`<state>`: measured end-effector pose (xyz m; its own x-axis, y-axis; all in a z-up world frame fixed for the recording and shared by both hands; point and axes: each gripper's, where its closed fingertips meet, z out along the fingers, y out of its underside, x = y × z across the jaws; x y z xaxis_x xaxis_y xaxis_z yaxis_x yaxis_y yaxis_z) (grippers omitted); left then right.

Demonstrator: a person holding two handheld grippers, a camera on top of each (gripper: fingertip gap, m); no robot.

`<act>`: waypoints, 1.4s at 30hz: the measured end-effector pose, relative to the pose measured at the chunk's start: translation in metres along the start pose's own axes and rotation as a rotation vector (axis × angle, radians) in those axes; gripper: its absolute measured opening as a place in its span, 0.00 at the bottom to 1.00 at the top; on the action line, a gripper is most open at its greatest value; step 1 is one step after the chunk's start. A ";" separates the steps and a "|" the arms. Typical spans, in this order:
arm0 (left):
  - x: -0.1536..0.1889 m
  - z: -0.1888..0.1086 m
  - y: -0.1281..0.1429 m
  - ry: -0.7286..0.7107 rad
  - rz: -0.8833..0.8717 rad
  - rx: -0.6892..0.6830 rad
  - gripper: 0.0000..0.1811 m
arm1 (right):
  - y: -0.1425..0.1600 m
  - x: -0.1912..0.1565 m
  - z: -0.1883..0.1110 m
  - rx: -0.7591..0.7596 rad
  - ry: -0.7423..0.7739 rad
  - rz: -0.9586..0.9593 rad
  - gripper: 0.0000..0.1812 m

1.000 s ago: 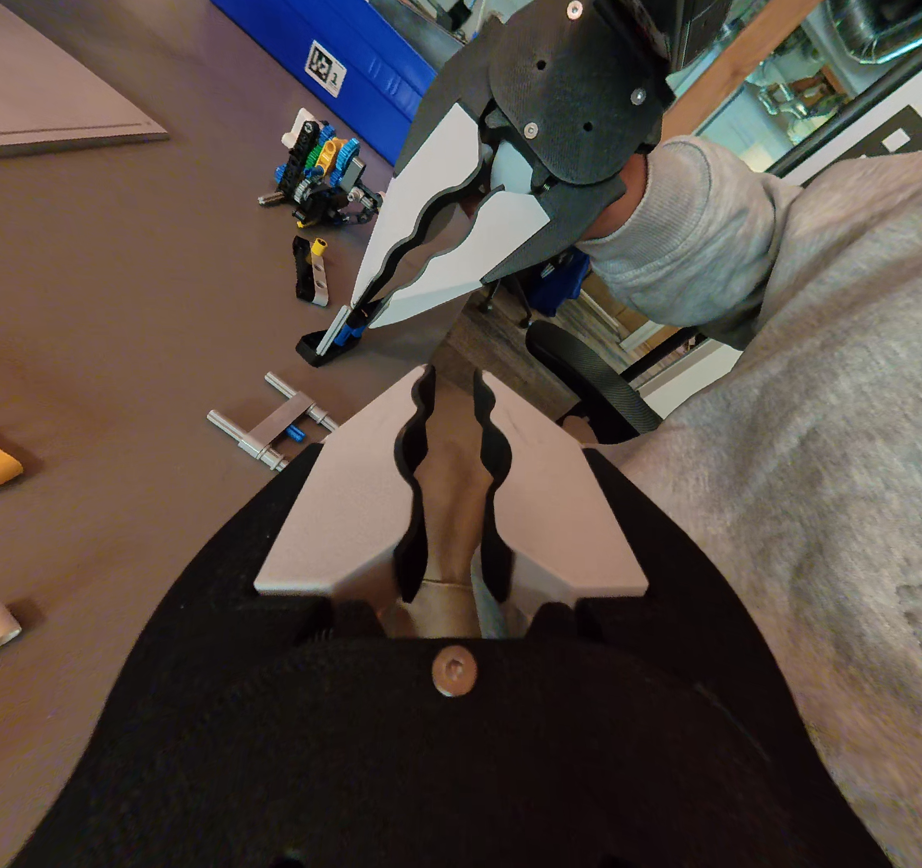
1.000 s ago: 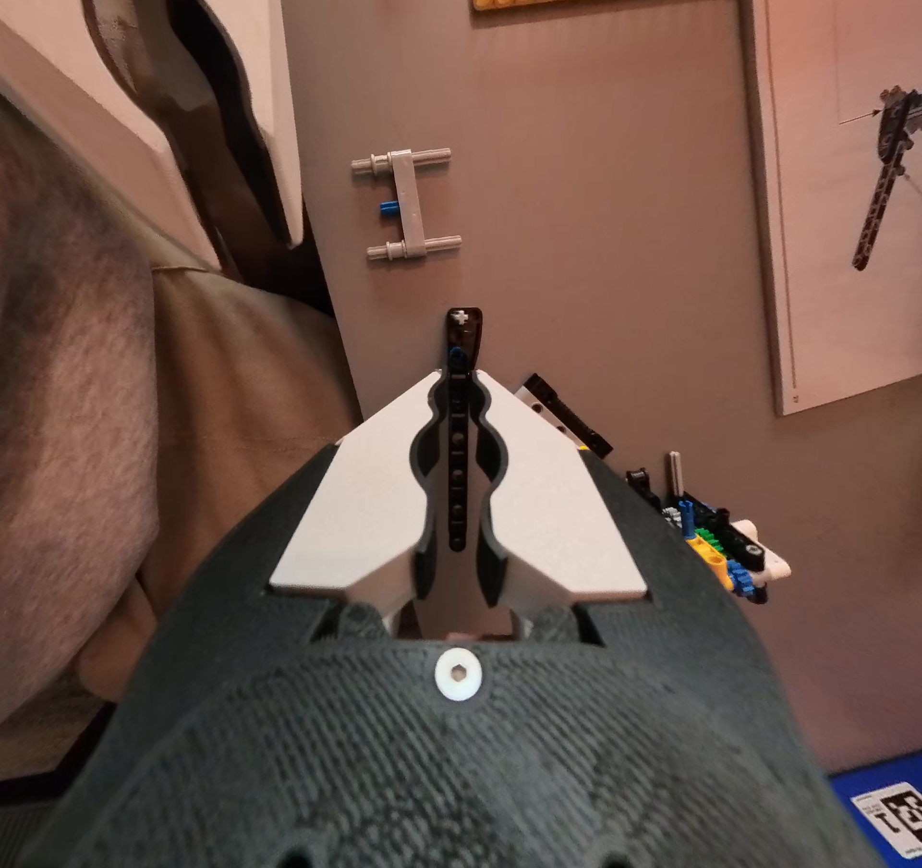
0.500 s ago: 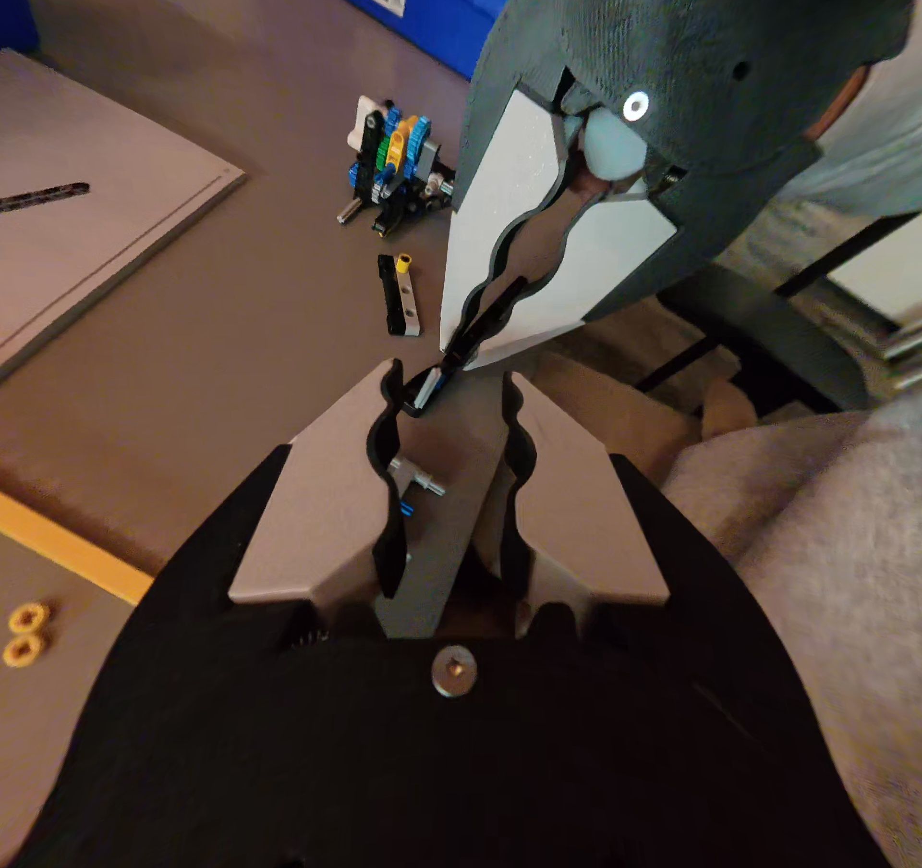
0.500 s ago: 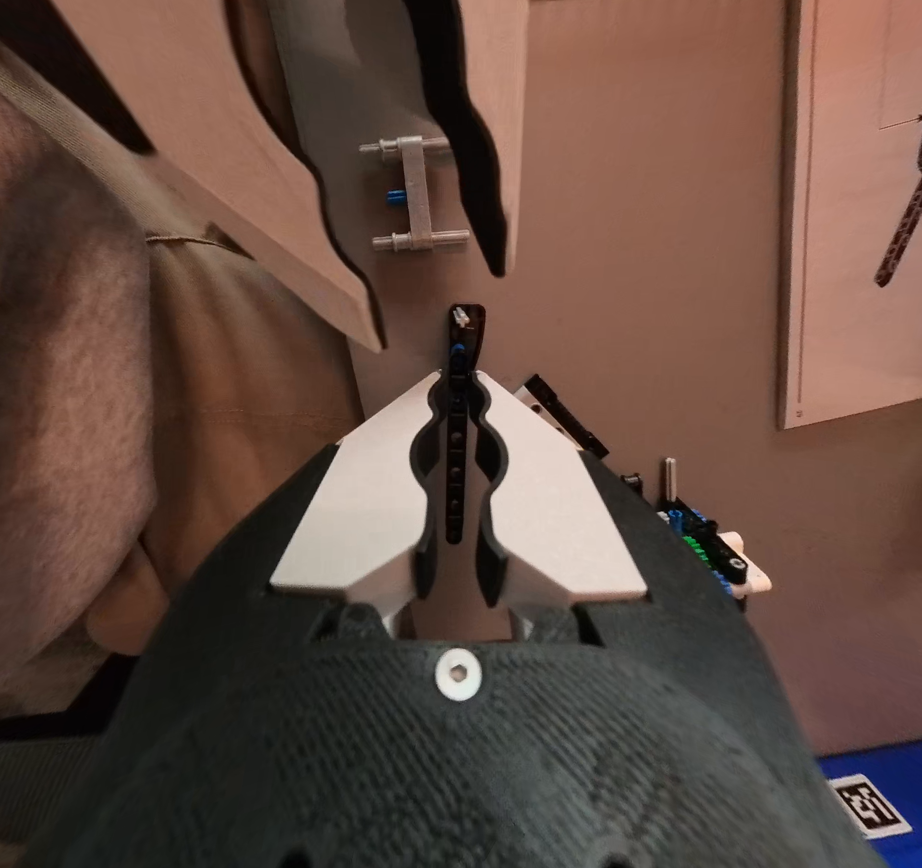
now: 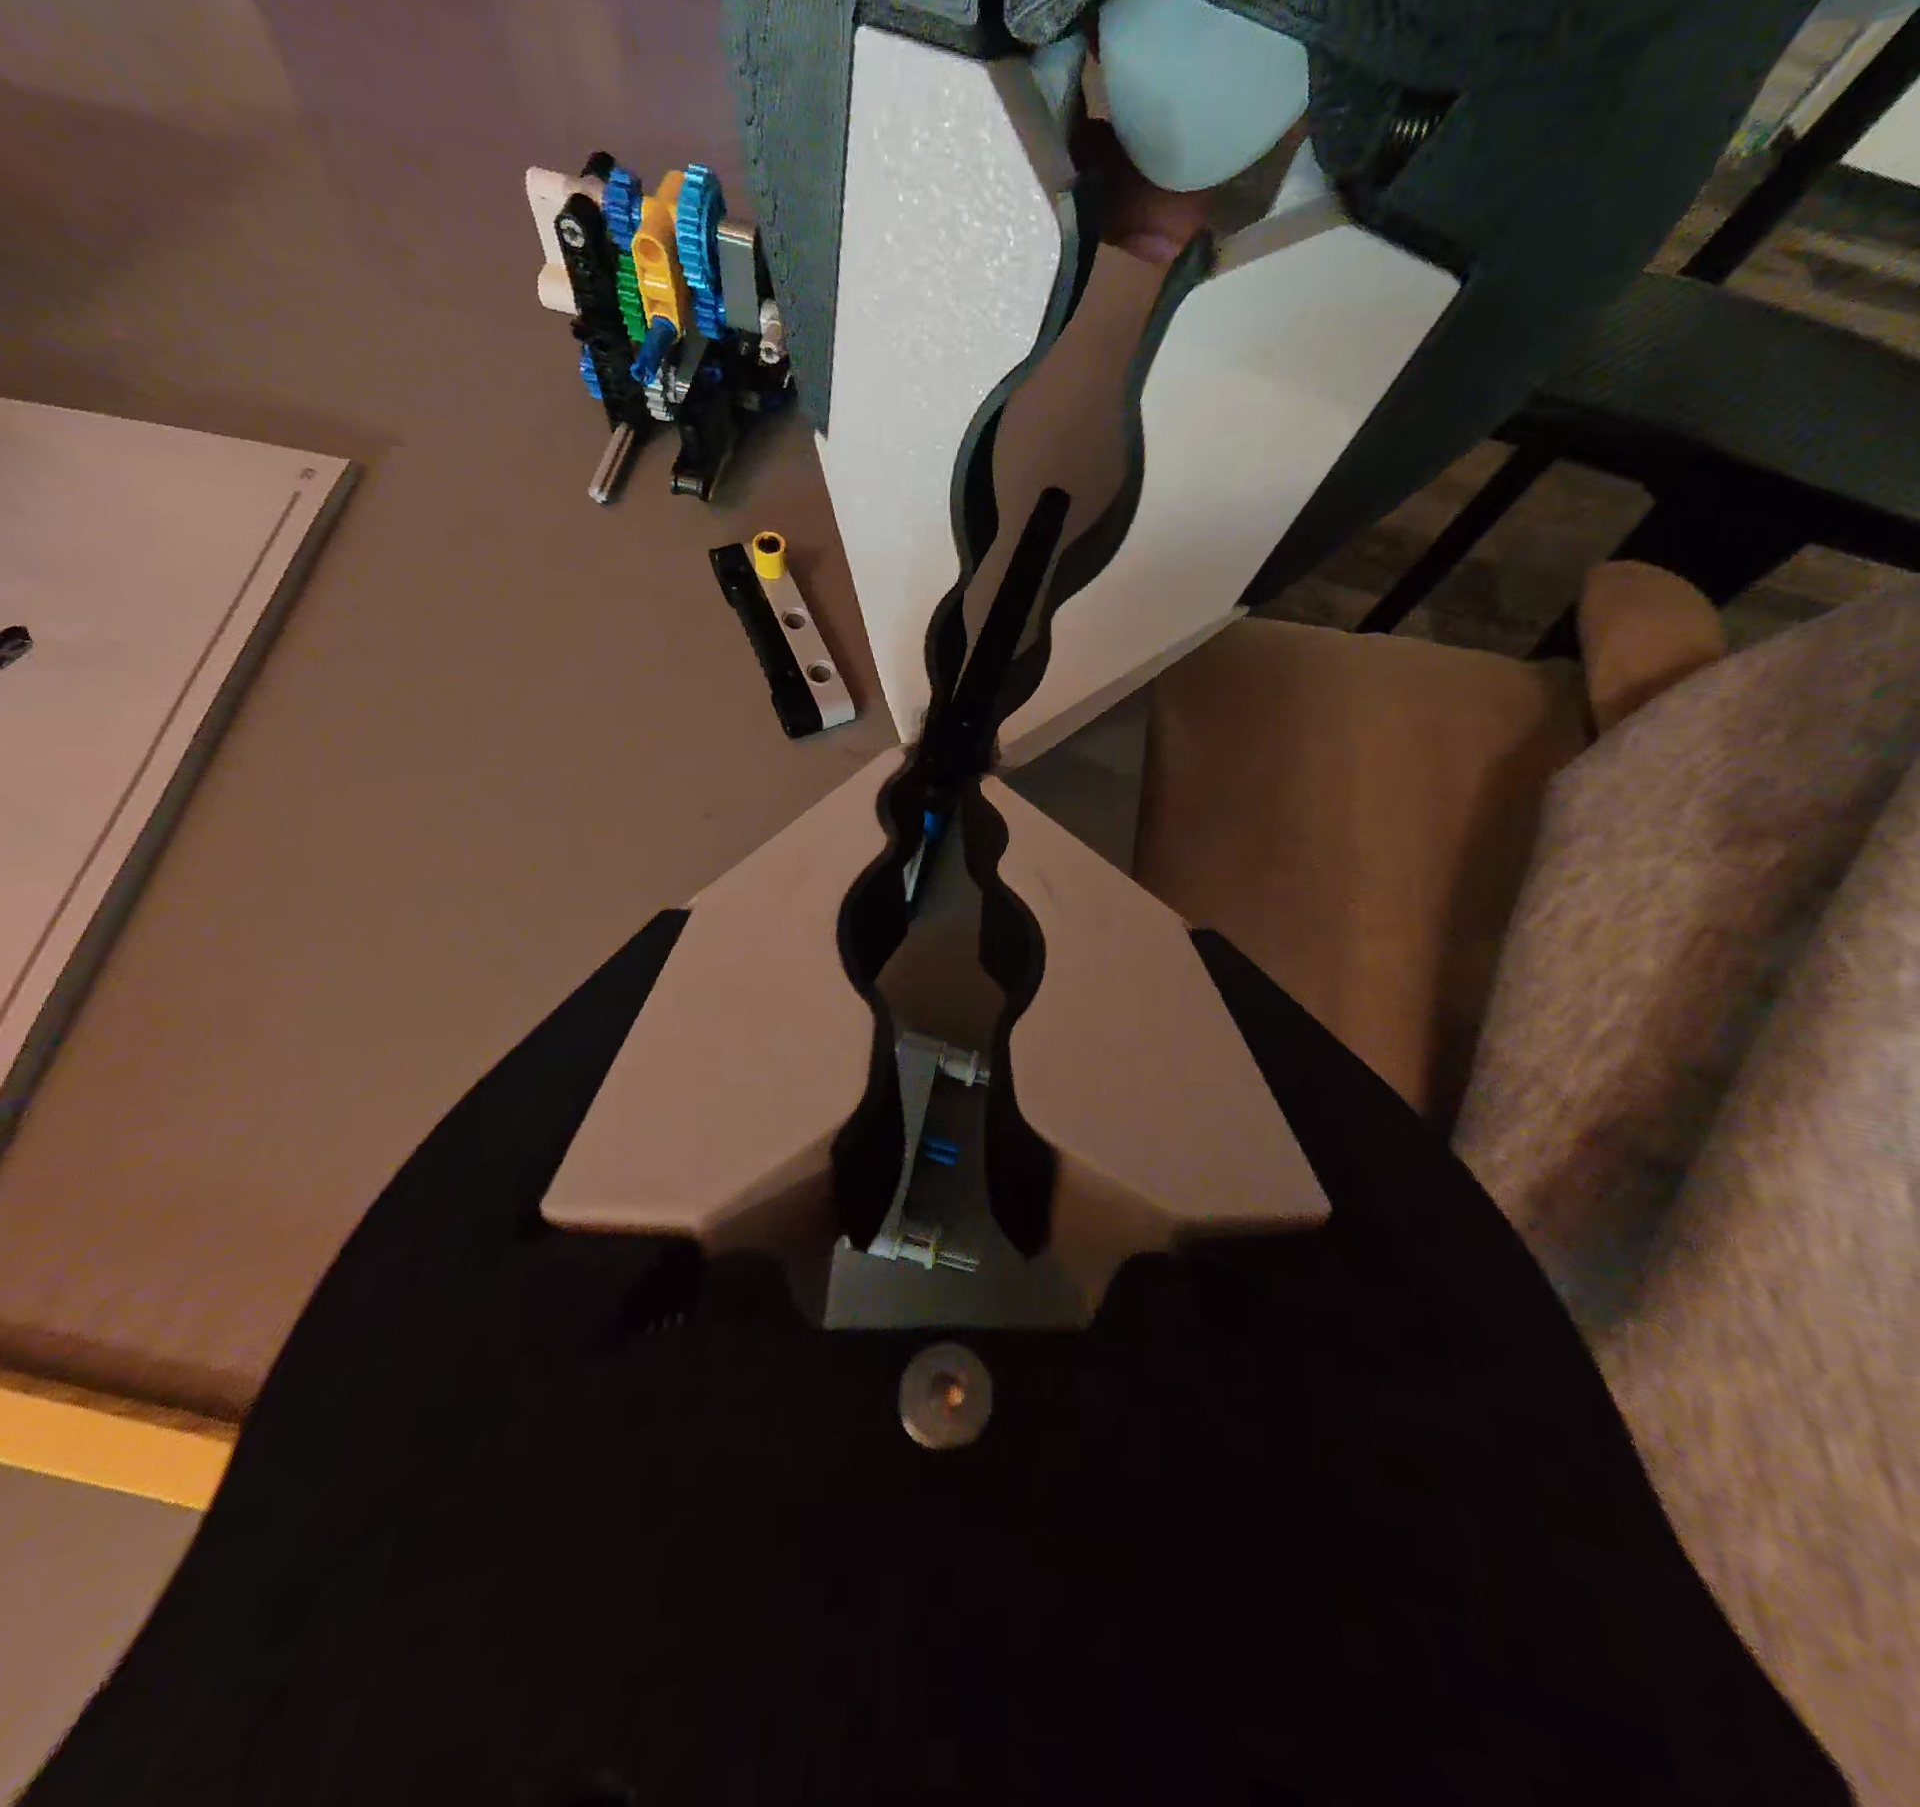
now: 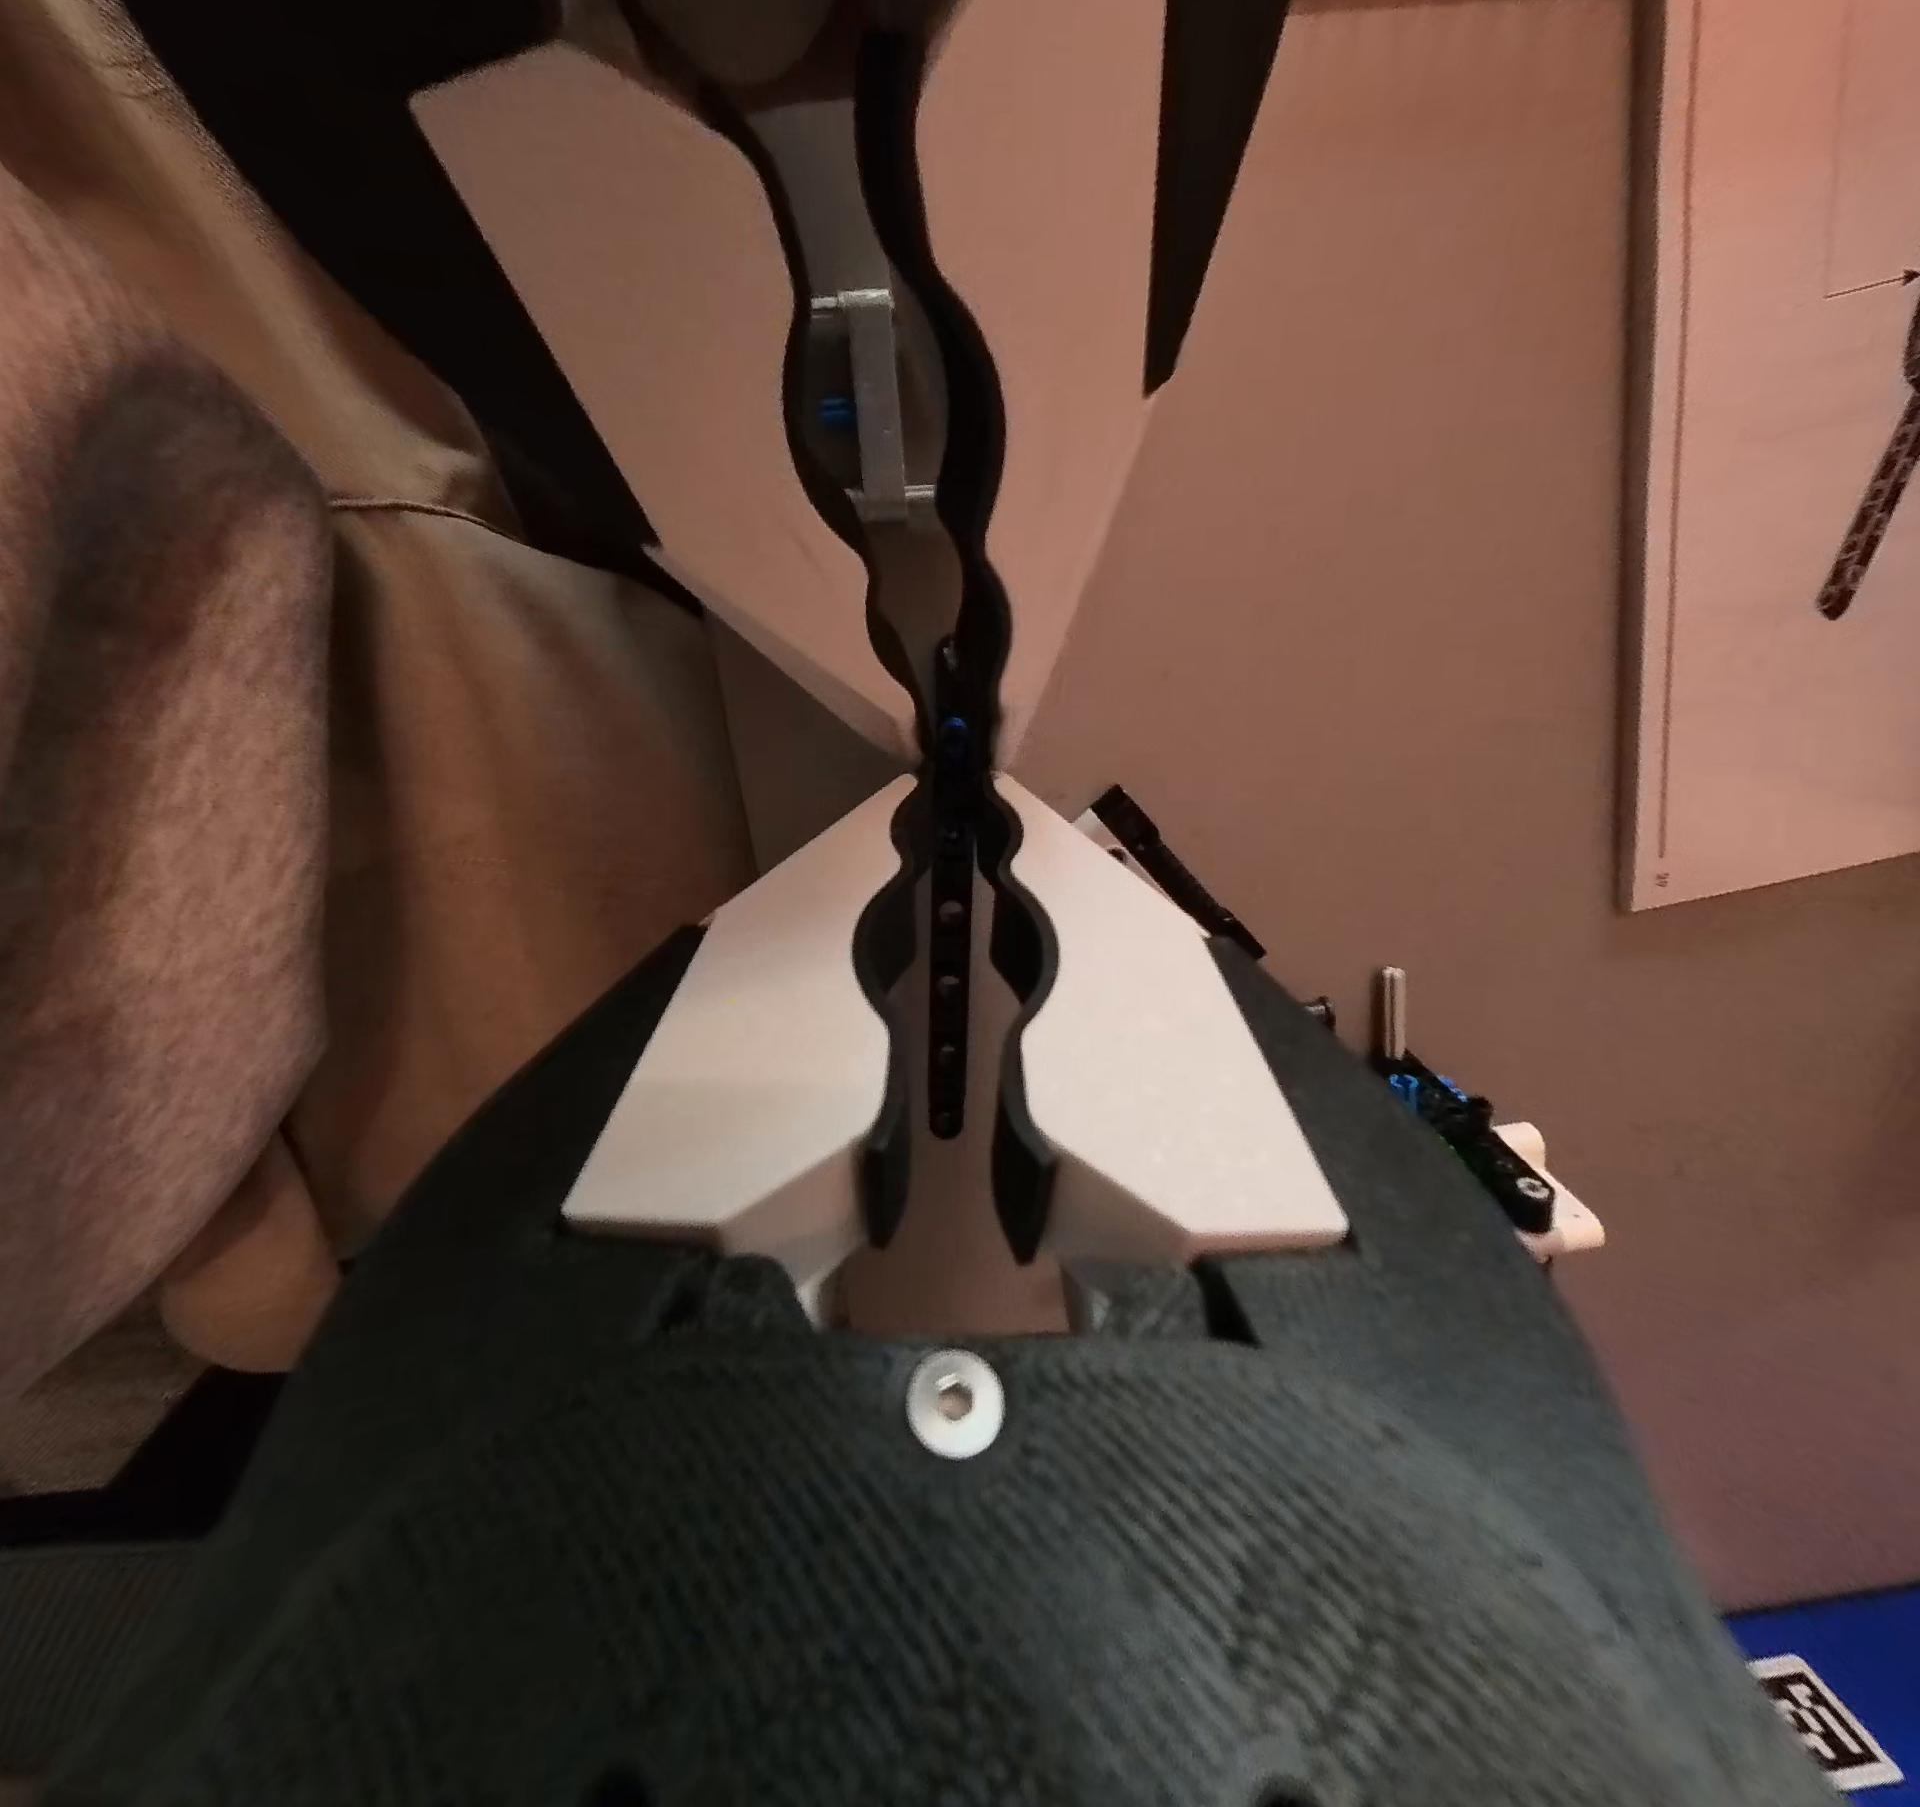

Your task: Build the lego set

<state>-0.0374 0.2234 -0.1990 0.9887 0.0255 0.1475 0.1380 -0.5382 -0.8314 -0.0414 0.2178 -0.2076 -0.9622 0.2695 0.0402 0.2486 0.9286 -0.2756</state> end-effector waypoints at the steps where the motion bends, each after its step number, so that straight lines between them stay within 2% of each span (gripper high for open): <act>1: 0.000 0.000 0.000 0.000 0.002 0.000 0.02 | 0.000 0.000 0.000 0.002 -0.002 0.001 0.04; 5: 0.000 0.000 0.000 0.000 0.002 -0.001 0.02 | 0.000 0.000 0.000 0.012 -0.006 0.005 0.03; 9: 0.000 -0.001 0.001 0.007 0.006 -0.004 0.07 | -0.001 0.000 0.000 0.031 -0.011 0.012 0.04; 15: -0.003 -0.002 0.006 0.013 0.009 -0.030 0.03 | -0.002 0.000 0.001 0.030 -0.004 -0.003 0.04; 29: -0.002 -0.002 0.006 0.037 -0.006 -0.037 0.01 | -0.003 0.001 0.003 0.040 -0.012 0.001 0.04; 32: -0.002 -0.002 0.007 0.039 -0.010 -0.037 0.01 | -0.001 0.003 0.003 0.041 0.008 -0.012 0.09; 34: -0.002 -0.002 0.007 0.038 -0.014 -0.037 0.01 | 0.002 0.005 0.002 0.037 0.034 -0.039 0.09; 42: -0.004 -0.002 0.006 0.050 -0.045 -0.035 0.01 | -0.003 0.005 -0.011 0.147 0.017 -0.057 0.09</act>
<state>-0.0408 0.2183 -0.2039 0.9774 0.0089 0.2114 0.1791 -0.5670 -0.8040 -0.0456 0.2191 -0.1961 -0.9719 0.2227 0.0762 0.1730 0.8955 -0.4101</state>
